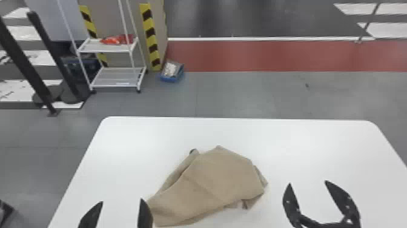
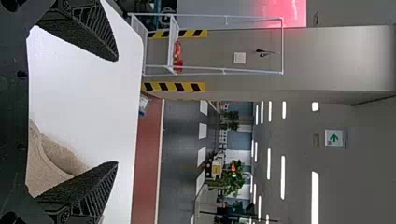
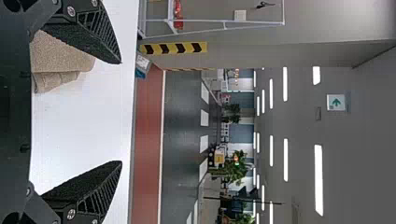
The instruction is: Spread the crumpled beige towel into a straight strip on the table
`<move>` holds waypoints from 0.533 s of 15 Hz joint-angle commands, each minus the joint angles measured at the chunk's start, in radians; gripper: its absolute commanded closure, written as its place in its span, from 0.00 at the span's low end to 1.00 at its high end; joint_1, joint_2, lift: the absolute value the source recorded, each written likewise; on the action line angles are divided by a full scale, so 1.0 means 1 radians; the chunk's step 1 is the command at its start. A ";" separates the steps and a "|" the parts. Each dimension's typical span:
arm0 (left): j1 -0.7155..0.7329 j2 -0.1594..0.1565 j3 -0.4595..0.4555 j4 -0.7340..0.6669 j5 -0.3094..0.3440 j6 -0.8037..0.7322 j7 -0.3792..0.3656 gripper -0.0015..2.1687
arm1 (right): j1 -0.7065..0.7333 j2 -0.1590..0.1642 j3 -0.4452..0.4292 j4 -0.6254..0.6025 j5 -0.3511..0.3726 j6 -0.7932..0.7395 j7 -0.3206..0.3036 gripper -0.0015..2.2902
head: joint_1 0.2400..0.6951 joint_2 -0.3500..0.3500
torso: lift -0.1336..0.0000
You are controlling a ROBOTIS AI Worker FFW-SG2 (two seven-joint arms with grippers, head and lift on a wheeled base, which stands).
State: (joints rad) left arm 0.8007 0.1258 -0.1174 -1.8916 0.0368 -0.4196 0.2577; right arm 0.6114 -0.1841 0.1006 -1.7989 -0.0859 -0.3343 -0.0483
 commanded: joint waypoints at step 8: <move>0.000 0.000 -0.002 0.000 -0.003 0.002 -0.002 0.04 | -0.338 0.012 0.005 0.196 -0.109 0.312 0.170 0.05 | 1.00 0.57 | 1.00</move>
State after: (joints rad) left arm 0.8014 0.1258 -0.1195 -1.8914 0.0338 -0.4179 0.2561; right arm 0.3316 -0.1739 0.1030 -1.6529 -0.1732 -0.0322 0.1098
